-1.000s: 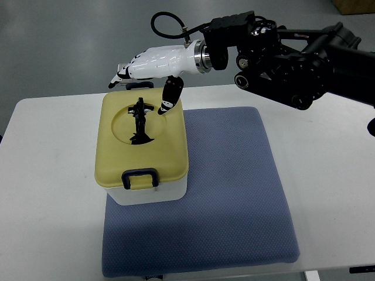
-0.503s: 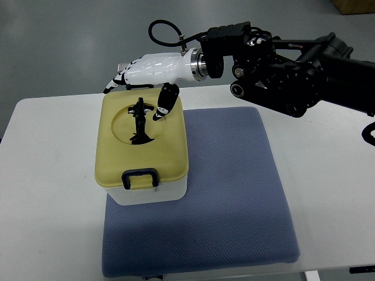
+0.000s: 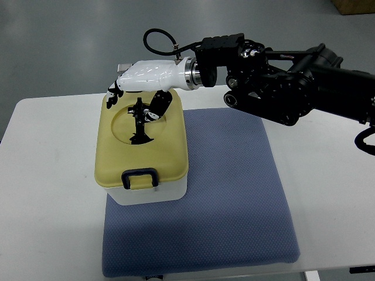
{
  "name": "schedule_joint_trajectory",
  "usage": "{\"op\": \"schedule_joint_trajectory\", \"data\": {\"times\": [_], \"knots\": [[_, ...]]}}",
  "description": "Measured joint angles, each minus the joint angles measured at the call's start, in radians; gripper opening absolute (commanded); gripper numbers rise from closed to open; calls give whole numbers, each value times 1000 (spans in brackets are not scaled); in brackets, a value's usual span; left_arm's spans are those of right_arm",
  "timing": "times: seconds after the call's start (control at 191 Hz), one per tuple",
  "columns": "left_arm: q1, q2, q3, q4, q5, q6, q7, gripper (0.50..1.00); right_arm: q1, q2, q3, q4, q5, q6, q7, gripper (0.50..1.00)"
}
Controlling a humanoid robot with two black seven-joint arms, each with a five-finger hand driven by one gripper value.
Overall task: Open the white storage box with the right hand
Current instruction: 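Lower the right hand and close its fingers around the black lid handle, then lift the yellow lid off the box with the right hand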
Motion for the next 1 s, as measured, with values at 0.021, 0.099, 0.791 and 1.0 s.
{"op": "schedule_joint_trajectory", "data": {"times": [0.021, 0.099, 0.791, 1.0], "knots": [[0, 0, 0, 0, 0, 0, 0, 1000, 0, 0, 0, 0, 0, -3, 0, 500], [0, 0, 0, 0, 0, 0, 0, 1000, 0, 0, 0, 0, 0, -13, 0, 500], [0, 0, 5, -2, 2, -1, 0, 1000, 77, -73, 49, 5, 37, 37, 28, 500], [0, 0, 3, -2, 2, -1, 0, 1000, 112, -185, 114, 32, 45, 180, 54, 500]]}}
